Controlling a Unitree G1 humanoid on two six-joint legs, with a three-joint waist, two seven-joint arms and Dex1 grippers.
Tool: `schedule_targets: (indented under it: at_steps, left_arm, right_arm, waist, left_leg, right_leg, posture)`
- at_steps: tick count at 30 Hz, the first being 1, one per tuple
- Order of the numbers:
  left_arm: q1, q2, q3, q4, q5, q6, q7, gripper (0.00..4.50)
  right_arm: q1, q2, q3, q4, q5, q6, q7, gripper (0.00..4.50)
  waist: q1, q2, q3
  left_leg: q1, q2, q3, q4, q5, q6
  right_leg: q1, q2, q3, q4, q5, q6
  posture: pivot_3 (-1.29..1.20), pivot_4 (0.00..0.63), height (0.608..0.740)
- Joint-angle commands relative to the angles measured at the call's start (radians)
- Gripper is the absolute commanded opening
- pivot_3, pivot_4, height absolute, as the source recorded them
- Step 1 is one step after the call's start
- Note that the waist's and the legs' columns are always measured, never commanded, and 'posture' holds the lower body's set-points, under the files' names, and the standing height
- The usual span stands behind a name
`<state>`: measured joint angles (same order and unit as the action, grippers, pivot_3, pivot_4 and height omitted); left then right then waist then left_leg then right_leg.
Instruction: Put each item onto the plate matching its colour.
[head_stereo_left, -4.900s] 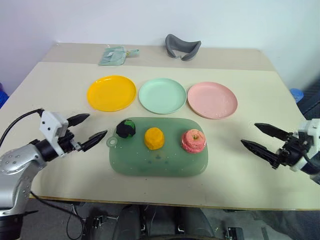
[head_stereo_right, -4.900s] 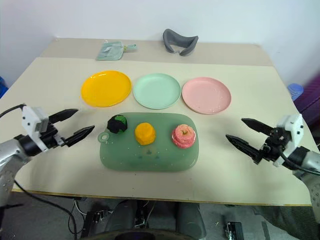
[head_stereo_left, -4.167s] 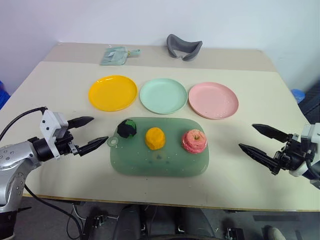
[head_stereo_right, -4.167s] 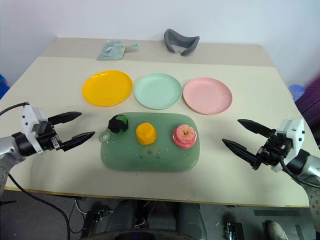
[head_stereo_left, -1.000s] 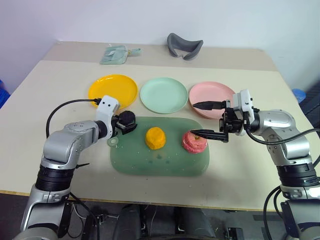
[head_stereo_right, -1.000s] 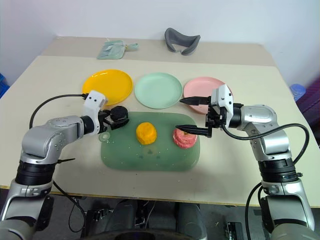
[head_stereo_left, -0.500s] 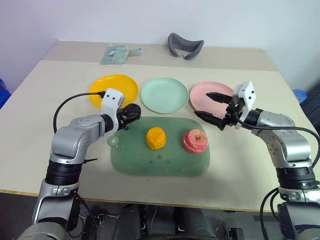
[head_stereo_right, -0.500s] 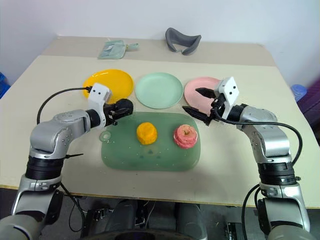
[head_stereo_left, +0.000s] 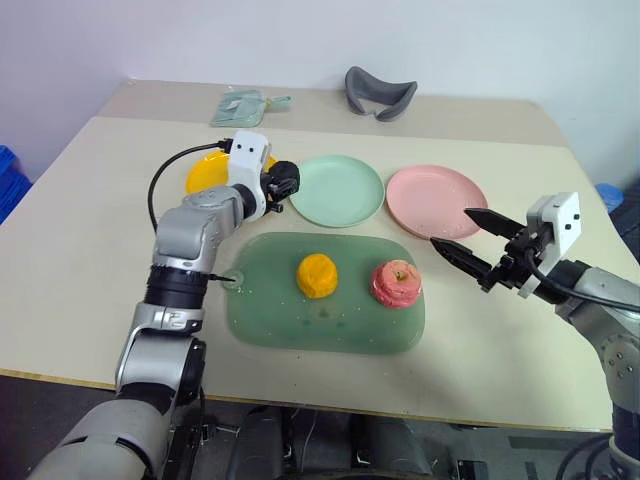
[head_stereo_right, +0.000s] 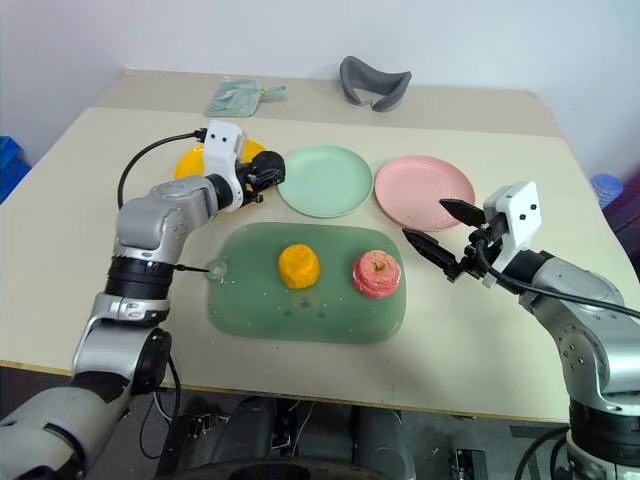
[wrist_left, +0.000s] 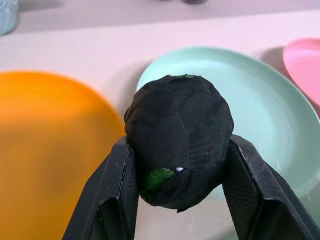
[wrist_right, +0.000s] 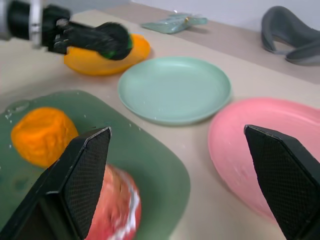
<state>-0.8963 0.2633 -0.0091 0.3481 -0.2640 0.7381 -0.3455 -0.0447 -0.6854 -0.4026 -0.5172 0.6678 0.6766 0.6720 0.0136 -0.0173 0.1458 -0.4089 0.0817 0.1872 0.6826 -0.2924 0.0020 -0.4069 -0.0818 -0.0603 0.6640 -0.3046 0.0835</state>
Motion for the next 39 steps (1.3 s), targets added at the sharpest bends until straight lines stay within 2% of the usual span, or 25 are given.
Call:
schedule_targets:
  at_steps: [1,6,11,14,16,17,18,22,25,27,31,35,39]
  left_arm:
    - [-0.084,-0.032,-0.011,0.127,0.04,-0.116,-0.014,2.21]
    - [-0.164,-0.069,-0.016,0.307,0.077,-0.216,-0.039,2.21]
    - [-0.202,-0.092,-0.006,0.412,0.088,-0.269,-0.071,2.21]
    - [-0.216,-0.106,-0.004,0.465,0.098,-0.302,-0.076,3.15]
    - [-0.219,-0.114,-0.004,0.485,0.104,-0.337,-0.08,4.11]
    - [-0.215,-0.119,0.0,0.479,0.099,-0.347,-0.088,4.44]
    - [-0.209,-0.12,0.004,0.467,0.093,-0.352,-0.097,4.44]
    - [-0.117,-0.079,0.007,0.288,0.052,-0.343,-0.214,4.44]
    - [0.024,-0.013,-0.016,0.04,0.0,-0.33,-0.361,4.44]
    - [0.137,0.064,-0.034,-0.161,-0.06,-0.304,-0.491,4.44]
    - [0.247,0.197,-0.029,-0.386,-0.175,-0.162,-0.637,4.44]
    - [0.325,0.328,-0.027,-0.53,-0.269,-0.06,-0.747,4.44]
    - [0.366,0.417,-0.069,-0.585,-0.275,-0.034,-0.807,4.44]
  right_arm:
    - [0.051,-0.008,-0.061,-0.1,0.029,-0.011,-0.02,4.36]
    - [0.096,0.002,-0.077,-0.154,0.034,-0.022,-0.06,4.36]
    - [0.101,0.009,-0.072,-0.168,0.038,-0.042,-0.08,4.36]
    - [0.111,0.002,-0.063,-0.161,0.021,-0.054,-0.083,4.36]
    - [0.112,0.001,-0.056,-0.157,0.019,-0.061,-0.084,4.36]
    - [0.113,0.001,-0.055,-0.156,0.02,-0.063,-0.084,4.36]
    - [0.113,0.001,-0.054,-0.156,0.021,-0.065,-0.084,4.36]
    - [0.124,-0.002,-0.048,-0.142,0.016,-0.083,-0.064,4.36]
    - [0.129,-0.007,-0.033,-0.129,0.011,-0.097,-0.04,4.36]
    - [0.135,-0.015,-0.023,-0.118,0.001,-0.112,-0.016,4.36]
    - [0.155,-0.034,-0.011,-0.106,-0.004,-0.148,0.054,4.36]
    - [0.152,-0.065,0.02,-0.107,0.003,-0.187,0.15,4.36]
    - [0.105,-0.095,0.059,-0.081,0.009,-0.196,0.207,4.36]
  waist:
    - [-0.003,0.0,0.0]
    - [-0.003,-0.001,0.0]
    - [-0.002,-0.001,0.001]
    - [0.0,-0.002,0.001]
    - [-0.001,-0.002,0.001]
    - [-0.001,-0.002,0.001]
    - [-0.001,-0.003,0.002]
    - [-0.003,-0.003,0.002]
    - [-0.012,-0.002,0.001]
    - [-0.016,-0.001,0.001]
    - [-0.012,-0.002,0.002]
    - [-0.006,-0.002,0.002]
    - [-0.005,-0.001,0.002]
  left_leg:
    - [0.0,0.0,0.0,0.0,0.0,0.0]
    - [0.0,0.0,0.0,0.0,0.0,0.0]
    - [0.0,0.0,0.0,0.0,0.0,0.0]
    - [0.0,0.0,0.0,0.0,0.0,0.0]
    - [0.0,0.0,0.0,0.0,0.0,0.0]
    - [0.0,0.0,0.0,0.0,0.0,0.0]
    - [0.0,0.0,0.0,0.0,0.0,0.0]
    - [0.0,0.0,0.0,0.0,0.0,0.0]
    - [0.001,0.001,0.0,-0.001,0.0,0.0]
    - [0.001,0.001,0.0,-0.001,0.0,-0.001]
    - [0.0,0.001,-0.001,0.0,0.0,-0.001]
    - [0.001,0.001,-0.002,0.0,0.0,0.0]
    - [0.001,0.001,-0.002,0.0,0.0,0.0]
  right_leg:
    - [0.0,0.0,0.0,0.0,0.0,0.0]
    - [0.0,0.0,0.0,0.0,0.0,0.0]
    - [0.0,0.0,0.0,0.0,0.0,0.0]
    - [0.0,0.0,0.0,0.0,0.0,0.0]
    - [0.0,0.0,0.0,0.0,0.0,0.0]
    - [0.0,0.0,0.0,0.0,0.0,0.0]
    - [0.0,0.0,0.0,0.0,0.0,0.0]
    - [-0.001,0.0,0.0,0.0,0.0,0.0]
    - [-0.001,0.001,0.0,0.0,0.0,0.0]
    - [-0.001,0.001,0.001,0.001,0.0,0.0]
    - [0.0,0.001,0.0,0.001,0.0,0.0]
    - [0.001,0.0,0.001,0.001,0.0,0.0]
    - [0.001,0.001,0.001,0.001,0.0,0.0]
  posture:
    - [0.0,0.15,0.74]
    - [0.0,0.15,0.74]
    - [0.0,0.15,0.74]
    - [0.0,0.15,0.74]
    - [0.0,0.15,0.74]
    - [0.0,0.15,0.74]
    - [0.0,0.15,0.74]
    - [0.0,0.15,0.74]
    - [0.0,0.15,0.74]
    - [0.0,0.15,0.74]
    - [0.0,0.15,0.74]
    - [0.0,0.15,0.74]
    - [0.0,0.15,0.74]
